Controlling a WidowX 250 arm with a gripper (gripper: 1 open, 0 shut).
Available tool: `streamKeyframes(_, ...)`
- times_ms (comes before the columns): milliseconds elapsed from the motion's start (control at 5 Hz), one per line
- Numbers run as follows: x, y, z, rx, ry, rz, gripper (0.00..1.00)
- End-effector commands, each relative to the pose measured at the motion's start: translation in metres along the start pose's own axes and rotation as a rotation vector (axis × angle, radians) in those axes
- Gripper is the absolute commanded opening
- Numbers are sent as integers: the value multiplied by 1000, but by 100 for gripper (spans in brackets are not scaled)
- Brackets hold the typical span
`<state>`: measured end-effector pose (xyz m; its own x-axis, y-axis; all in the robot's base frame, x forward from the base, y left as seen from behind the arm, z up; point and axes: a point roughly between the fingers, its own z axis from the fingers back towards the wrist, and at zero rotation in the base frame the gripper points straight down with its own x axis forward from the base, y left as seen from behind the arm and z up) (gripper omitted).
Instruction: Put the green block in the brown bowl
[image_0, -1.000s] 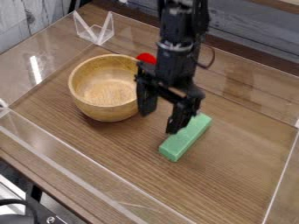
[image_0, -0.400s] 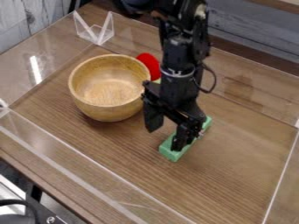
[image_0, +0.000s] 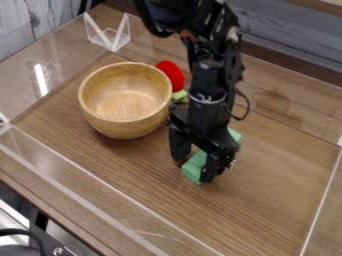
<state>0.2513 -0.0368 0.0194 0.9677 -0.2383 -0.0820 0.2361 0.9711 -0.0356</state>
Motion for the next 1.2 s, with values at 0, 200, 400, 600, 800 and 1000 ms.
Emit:
streamKeyframes(0,9,-1,8,4,-45,-1,0)
streamKeyframes(200,11,-2,8,-8,-54,6,0)
streamKeyframes(400,14,-3,9,-18,-59,14,100)
streamKeyframes(600,16,-2,10,-25,-68,17,0)
streamKeyframes(800,17,-2,12,-34,-74,24,100)
streamKeyframes(1000,18,-1,11,-42,-80,26,0)
